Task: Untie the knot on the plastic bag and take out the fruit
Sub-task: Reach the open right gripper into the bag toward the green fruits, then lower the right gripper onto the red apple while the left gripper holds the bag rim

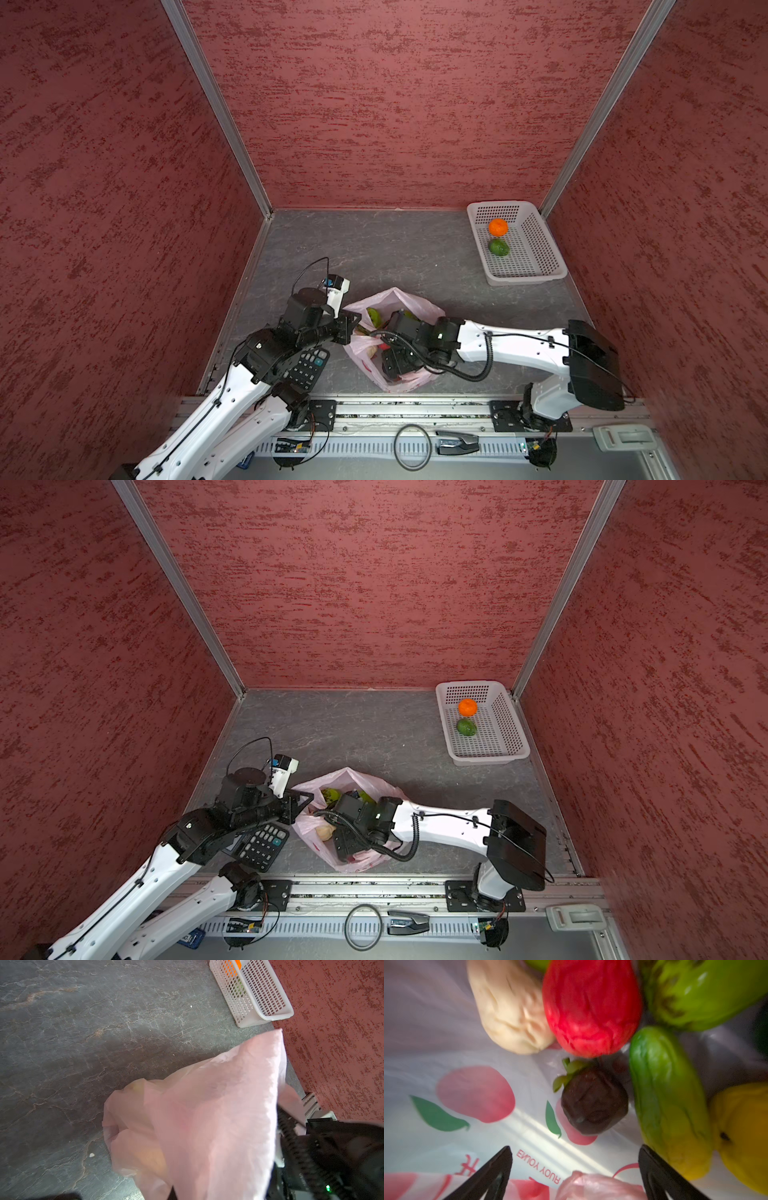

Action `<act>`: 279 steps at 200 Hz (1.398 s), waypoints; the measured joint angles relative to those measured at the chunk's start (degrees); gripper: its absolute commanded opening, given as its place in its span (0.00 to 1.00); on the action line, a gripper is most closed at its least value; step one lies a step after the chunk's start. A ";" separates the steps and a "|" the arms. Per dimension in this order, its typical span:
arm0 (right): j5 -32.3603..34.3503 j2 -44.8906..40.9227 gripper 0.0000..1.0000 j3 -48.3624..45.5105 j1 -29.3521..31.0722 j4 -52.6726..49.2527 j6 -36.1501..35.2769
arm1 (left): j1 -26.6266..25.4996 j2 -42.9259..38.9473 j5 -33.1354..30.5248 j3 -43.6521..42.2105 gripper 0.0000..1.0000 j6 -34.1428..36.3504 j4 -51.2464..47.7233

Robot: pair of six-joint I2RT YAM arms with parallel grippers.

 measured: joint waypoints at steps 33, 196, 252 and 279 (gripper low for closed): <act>5.81 -1.40 0.98 0.24 -5.97 2.34 1.66 | -2.32 1.77 -1.11 0.00 0.00 0.00 0.07; 28.24 3.17 0.98 0.98 -28.11 12.00 -11.17 | -10.23 20.83 -20.35 2.75 0.00 3.06 16.46; 15.19 -3.34 0.98 0.33 -21.53 9.55 -10.67 | -10.23 20.70 -21.00 3.96 0.00 4.31 20.59; 11.06 -5.29 0.98 -1.11 -18.60 8.74 -9.73 | -10.27 19.50 -21.00 3.91 0.00 4.31 20.81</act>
